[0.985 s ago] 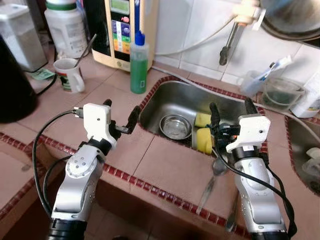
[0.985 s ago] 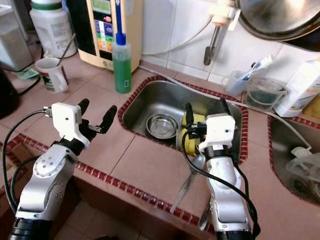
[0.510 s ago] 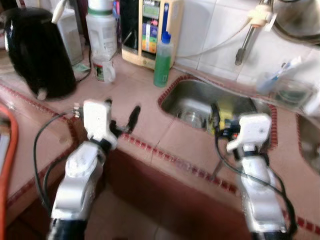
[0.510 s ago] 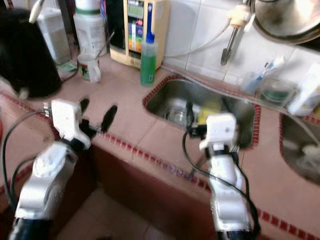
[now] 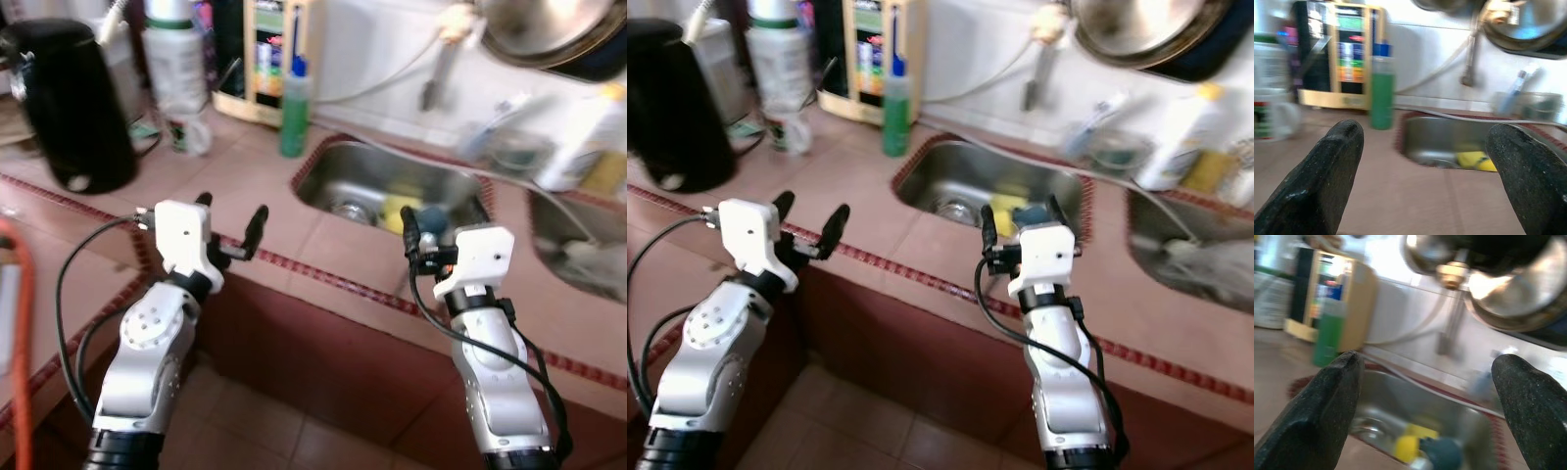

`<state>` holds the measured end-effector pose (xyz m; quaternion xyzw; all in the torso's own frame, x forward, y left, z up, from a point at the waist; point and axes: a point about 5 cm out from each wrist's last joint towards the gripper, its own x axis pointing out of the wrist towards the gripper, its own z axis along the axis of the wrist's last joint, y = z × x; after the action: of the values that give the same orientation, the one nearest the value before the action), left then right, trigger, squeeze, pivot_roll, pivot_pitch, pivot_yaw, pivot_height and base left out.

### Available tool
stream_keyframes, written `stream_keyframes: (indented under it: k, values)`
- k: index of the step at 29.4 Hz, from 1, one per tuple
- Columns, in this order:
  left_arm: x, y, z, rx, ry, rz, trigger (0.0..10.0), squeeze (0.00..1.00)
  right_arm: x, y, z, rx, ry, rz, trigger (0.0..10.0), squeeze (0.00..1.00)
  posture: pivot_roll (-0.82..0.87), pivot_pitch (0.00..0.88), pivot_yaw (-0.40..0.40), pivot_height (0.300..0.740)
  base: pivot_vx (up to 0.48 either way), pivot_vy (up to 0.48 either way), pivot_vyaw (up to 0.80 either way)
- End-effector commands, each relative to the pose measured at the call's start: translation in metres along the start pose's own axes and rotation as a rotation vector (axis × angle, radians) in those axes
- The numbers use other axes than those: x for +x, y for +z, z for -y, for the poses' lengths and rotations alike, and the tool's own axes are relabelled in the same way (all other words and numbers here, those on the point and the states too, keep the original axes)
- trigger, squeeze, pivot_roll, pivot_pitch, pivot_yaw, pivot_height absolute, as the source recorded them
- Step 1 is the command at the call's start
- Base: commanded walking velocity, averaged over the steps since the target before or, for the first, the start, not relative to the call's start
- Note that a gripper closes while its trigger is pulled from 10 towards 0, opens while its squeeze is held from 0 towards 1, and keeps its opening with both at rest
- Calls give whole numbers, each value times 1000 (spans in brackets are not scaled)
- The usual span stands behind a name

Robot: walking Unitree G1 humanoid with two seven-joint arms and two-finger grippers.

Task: Kitchen organization

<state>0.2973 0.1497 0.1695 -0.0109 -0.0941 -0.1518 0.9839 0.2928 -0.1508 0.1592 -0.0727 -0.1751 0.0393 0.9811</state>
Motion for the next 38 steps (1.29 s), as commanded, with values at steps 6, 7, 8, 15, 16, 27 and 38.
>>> stream_keyframes:
  k: [6,7,8,15,16,27,38]
  values:
    - [4,4,7,6,-42,33,10000,0,4,-4,2,-10,0,-24,10000,0,50,0,-84,731,0,0,-695]
    - [4,4,7,6,-42,33,10000,0,4,-4,2,-10,0,-24,10000,0,50,0,-84,731,0,0,-681]
    - [4,4,7,11,-45,33,10000,0,4,-4,2,-10,2,-24,10000,0,51,0,-84,731,0,0,-669]
    - [3,4,8,23,-54,41,10000,0,5,-5,0,-14,18,-25,10000,0,54,0,-89,731,0,0,-664]
    - [3,5,8,21,-56,44,10000,0,5,-5,-1,-15,22,-26,10000,0,55,0,-89,731,0,0,-663]
    - [4,4,8,6,-57,46,10000,0,3,-2,-5,-9,46,-1,10000,0,52,0,-90,731,0,-269,-119]
    - [2,3,9,-2,-58,41,10000,0,3,-3,-4,-12,58,-4,10000,0,53,0,-96,731,0,-291,0]
